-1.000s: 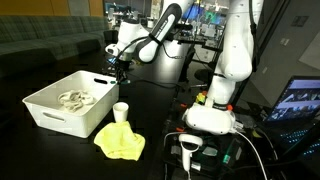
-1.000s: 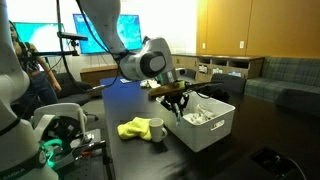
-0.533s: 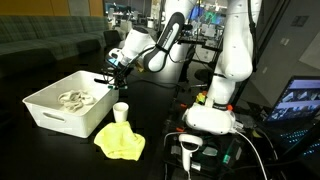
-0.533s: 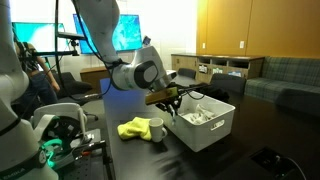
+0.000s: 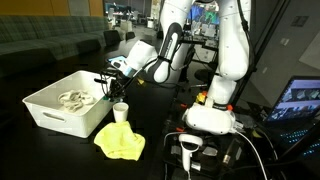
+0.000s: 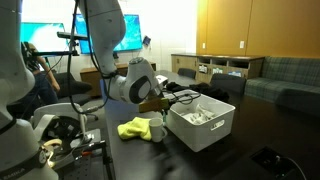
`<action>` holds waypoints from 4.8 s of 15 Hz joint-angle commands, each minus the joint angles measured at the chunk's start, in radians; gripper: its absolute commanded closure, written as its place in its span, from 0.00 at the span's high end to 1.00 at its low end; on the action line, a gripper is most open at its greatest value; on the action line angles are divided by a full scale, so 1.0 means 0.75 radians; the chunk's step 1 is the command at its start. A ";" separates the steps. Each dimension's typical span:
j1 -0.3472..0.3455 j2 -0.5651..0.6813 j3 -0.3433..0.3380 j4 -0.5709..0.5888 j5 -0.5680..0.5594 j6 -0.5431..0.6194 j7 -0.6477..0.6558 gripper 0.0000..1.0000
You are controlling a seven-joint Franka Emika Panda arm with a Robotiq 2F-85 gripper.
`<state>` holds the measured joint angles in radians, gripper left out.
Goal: The white towel should go in the basket first, followed by the marker in the cup, then the yellow towel in the basket, and the black tape in the cup.
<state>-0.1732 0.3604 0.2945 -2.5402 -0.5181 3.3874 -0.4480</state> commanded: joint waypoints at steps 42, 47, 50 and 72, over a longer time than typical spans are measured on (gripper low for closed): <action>-0.362 0.153 0.392 -0.097 -0.078 0.268 0.195 0.07; -0.372 0.155 0.378 -0.125 -0.069 0.288 0.181 0.07; -0.367 0.126 0.365 -0.154 -0.056 0.297 0.172 0.08; -0.326 -0.485 0.474 -0.131 0.076 -0.970 0.079 1.00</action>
<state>-0.4406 0.0787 0.6205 -2.6848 -0.4936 2.8547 -0.3475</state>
